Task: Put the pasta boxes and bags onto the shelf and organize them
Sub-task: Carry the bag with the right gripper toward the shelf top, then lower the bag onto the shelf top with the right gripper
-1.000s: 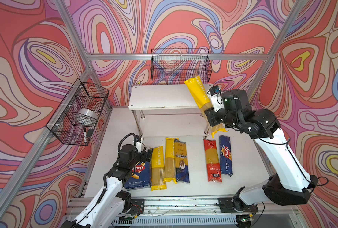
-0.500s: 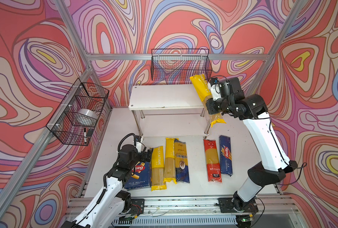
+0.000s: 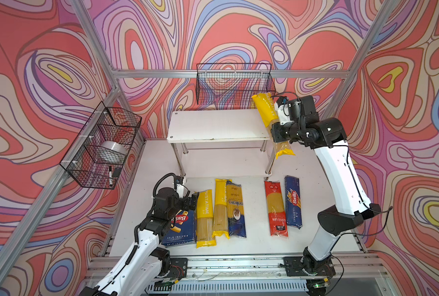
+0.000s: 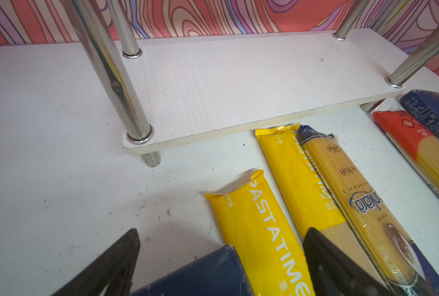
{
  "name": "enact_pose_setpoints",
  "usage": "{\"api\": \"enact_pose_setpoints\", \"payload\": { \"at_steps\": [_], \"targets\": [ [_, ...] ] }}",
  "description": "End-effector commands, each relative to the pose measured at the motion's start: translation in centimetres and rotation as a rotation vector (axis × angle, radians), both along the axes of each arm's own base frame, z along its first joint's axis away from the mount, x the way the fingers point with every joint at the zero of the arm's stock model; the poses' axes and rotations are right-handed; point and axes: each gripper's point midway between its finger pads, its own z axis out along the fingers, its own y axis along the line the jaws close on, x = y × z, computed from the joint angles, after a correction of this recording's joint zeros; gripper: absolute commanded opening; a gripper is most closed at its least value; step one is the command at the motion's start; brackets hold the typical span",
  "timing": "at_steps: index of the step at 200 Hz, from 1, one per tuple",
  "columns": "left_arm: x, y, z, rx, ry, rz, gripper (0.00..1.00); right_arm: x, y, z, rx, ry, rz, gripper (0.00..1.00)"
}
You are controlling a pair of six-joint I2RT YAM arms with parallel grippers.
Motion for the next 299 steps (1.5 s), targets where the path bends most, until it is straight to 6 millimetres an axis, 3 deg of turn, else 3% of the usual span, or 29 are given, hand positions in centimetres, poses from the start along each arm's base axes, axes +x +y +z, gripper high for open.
{"api": "enact_pose_setpoints", "payload": {
  "at_steps": [1,13,20,96,130,166,239,274,279,299],
  "targets": [
    [-0.3,-0.1,-0.1,0.010,0.010,-0.014,1.00,1.5,-0.3,5.1,0.061,-0.193,-0.016,0.00],
    [-0.3,-0.1,-0.1,0.009,0.010,-0.013,1.00,1.6,-0.4,5.1,0.064,-0.195,-0.020,0.00],
    [-0.3,-0.1,-0.1,0.008,0.010,-0.014,1.00,2.7,-0.1,3.9,0.055,-0.169,-0.023,0.00],
    [-0.3,0.0,-0.2,0.010,0.012,-0.011,1.00,4.1,-0.5,2.6,0.053,-0.153,-0.046,0.00],
    [-0.2,0.0,-0.1,0.011,0.008,-0.010,1.00,4.2,-0.5,2.2,0.056,-0.145,-0.055,0.20],
    [-0.3,0.0,-0.1,0.010,0.011,-0.009,1.00,4.2,-0.7,2.1,0.047,-0.146,-0.062,0.33],
    [-0.2,0.0,-0.1,0.010,0.009,-0.009,1.00,3.7,-0.8,1.5,0.052,-0.129,-0.065,0.45],
    [-0.3,0.0,-0.1,0.009,0.011,-0.010,1.00,3.2,-1.4,2.0,0.032,-0.130,-0.078,0.48],
    [-0.3,0.0,-0.2,0.010,0.012,-0.009,1.00,2.2,-1.8,3.3,0.043,-0.157,-0.078,0.48],
    [-0.3,0.0,-0.1,0.010,0.010,-0.007,1.00,1.0,-2.1,3.9,0.054,-0.161,-0.079,0.49]
  ]
}}
